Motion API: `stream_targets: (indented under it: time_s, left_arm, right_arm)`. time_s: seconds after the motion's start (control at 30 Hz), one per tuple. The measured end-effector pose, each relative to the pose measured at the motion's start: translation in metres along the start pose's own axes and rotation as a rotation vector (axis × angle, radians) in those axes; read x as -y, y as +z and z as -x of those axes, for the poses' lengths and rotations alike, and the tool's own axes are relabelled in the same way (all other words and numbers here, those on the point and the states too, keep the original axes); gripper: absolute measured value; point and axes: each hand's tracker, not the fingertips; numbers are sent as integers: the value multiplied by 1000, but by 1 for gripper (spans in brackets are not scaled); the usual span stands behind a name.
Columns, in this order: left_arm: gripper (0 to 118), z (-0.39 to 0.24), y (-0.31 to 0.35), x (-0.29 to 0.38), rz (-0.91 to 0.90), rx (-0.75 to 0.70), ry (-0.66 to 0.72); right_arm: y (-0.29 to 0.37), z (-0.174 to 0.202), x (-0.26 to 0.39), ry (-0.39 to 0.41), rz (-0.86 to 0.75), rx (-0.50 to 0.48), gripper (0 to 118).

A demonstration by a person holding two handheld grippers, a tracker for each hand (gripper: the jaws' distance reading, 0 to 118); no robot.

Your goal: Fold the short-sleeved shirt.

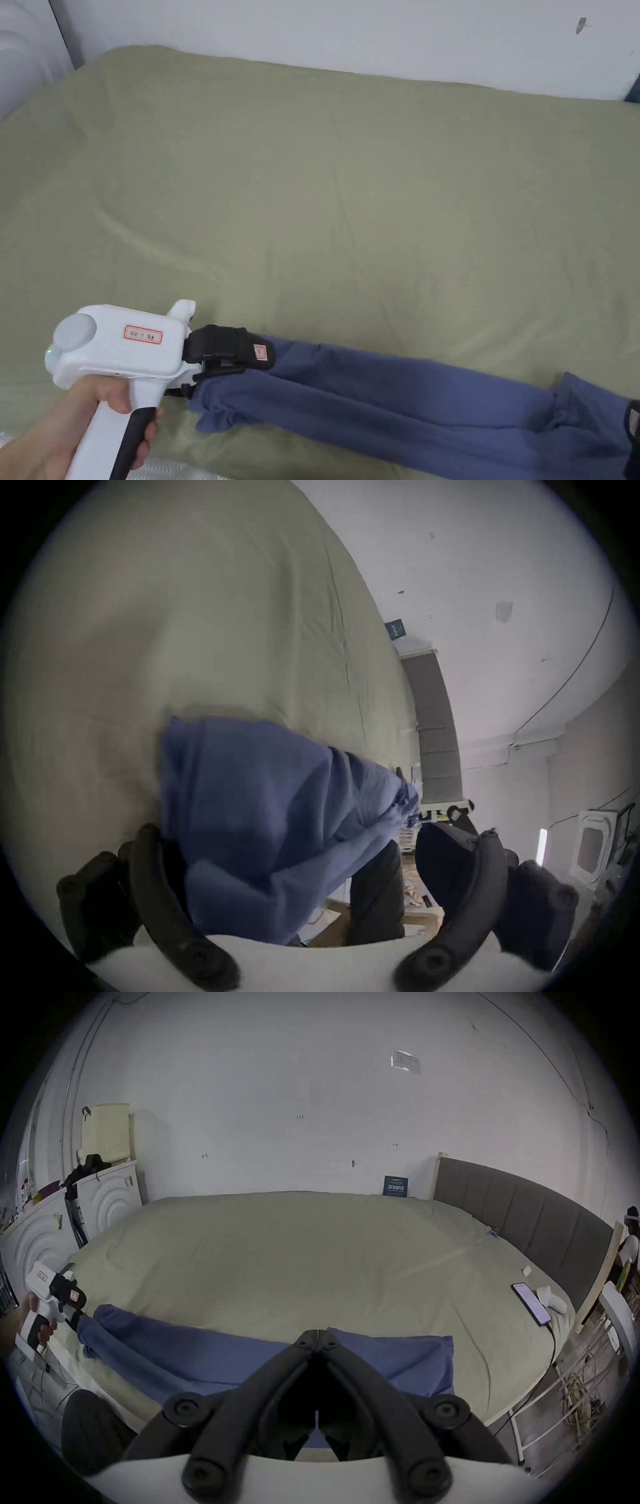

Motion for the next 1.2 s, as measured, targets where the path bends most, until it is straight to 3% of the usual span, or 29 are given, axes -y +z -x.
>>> stream_targets:
  time_s: [0.03, 0.07, 0.1, 0.17, 0.27, 0.53, 0.7, 1.0, 1.2]
  left_arm:
    - [109, -5, 3, -1, -15, -3, 4]
    - [71, -8, 7, -3, -30, 10, 15]
    - [8, -10, 10, -4, -57, -19, 17]
    - [8, -7, 7, 0, -85, -150, 45]
    - [8, 2, 14, -3, -74, -88, 75]
    - [8, 2, 115, 5, -321, -233, 76]
    - [8, -40, 136, 23, -313, -394, -25]
    - [8, -170, 31, 51, -151, -452, -328]
    - [8, -197, -83, 63, -8, -506, -486]
  right_arm:
    - [1, 0, 0, -1, 0, 1, 0]
    - [2, 0, 0, -7, -3, 0, 0]
    - [3, -1, 0, -13, -7, -6, 0]
    - [3, -2, -3, -22, -9, -15, 0]
    - [11, -3, -12, -25, -36, -20, 0]
    - [16, -19, -23, -32, -100, -26, 0]
    - [21, -24, -29, -41, -122, -38, 0]
    - [36, -34, -22, -67, -125, -43, 0]
    - [42, -44, -13, -81, -109, -24, 0]
